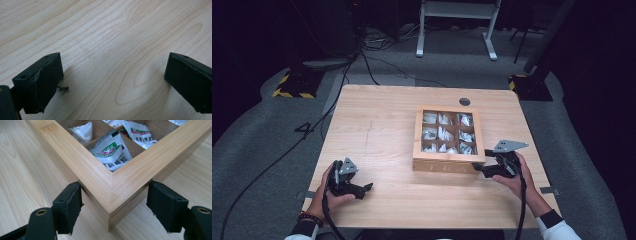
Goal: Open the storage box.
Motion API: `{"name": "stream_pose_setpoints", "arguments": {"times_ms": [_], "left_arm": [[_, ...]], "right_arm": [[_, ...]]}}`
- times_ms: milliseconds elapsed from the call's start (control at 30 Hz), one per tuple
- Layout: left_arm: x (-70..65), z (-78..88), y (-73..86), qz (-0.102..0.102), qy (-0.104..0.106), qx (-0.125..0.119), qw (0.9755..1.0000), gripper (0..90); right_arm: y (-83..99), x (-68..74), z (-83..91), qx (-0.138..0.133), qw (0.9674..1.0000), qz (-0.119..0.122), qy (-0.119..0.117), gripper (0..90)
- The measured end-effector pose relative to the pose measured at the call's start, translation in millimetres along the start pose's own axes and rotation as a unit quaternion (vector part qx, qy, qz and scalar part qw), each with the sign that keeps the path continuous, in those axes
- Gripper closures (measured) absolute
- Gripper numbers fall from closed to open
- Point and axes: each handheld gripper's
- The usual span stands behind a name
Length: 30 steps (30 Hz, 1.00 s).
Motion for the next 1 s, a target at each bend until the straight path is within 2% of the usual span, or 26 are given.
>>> {"name": "stream_pose_setpoints", "arguments": {"times_ms": [400,700,900,1000], "left_arm": [[-1.3,-0.9,-0.4,0.006,-0.006,-0.003,1.0000,2.4],[-1.3,-1.8,-2.2,0.001,-0.008,-0.002,1.0000,2.2],[-3.9,-4.1,-4.0,0.009,-0.006,-0.001,0.9999,2.2],[-5.0,-5.6,-5.7,0.006,-0.011,-0.002,0.9999,2.2]], "right_arm": [[-2.7,0.6,1.9,-0.005,1.0000,-0.005,0.005,28.4],[-5.2,-0.8,5.3,-0.013,0.9998,-0.013,0.004,28.7],[-8.0,-1.2,6.5,-0.016,0.9998,-0.013,0.008,28.5],[-8.8,-2.0,7.2,-0.018,0.9997,-0.015,0.008,28.5]]}}
Point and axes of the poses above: each handheld gripper's, and its own axes: z roughly backward along the jaws, y roughly out of its underside, x roughly to its left, and after that the axes turned 9 degrees about z, right-handed
